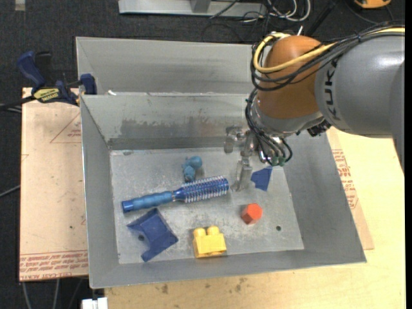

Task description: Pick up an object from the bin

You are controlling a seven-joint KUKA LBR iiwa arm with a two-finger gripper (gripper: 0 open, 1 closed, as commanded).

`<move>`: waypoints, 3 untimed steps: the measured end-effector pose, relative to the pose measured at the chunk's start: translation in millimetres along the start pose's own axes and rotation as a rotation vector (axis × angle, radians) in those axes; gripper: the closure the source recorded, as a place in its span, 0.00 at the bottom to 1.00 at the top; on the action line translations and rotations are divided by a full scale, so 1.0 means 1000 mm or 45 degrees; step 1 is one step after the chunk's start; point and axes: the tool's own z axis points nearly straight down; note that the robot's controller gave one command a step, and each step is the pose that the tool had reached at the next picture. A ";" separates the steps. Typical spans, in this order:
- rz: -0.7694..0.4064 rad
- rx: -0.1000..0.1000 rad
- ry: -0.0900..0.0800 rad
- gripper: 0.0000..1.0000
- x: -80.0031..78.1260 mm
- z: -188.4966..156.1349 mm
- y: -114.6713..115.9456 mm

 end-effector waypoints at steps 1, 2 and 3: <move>-0.255 0.000 -0.003 0.00 0.016 0.094 0.034; -0.123 -0.001 -0.014 0.00 0.022 0.060 0.033; -0.026 -0.001 -0.008 0.00 0.029 0.062 0.033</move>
Offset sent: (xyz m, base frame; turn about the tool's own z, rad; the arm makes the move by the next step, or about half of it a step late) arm -0.0149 0.0332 -0.0914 -0.2006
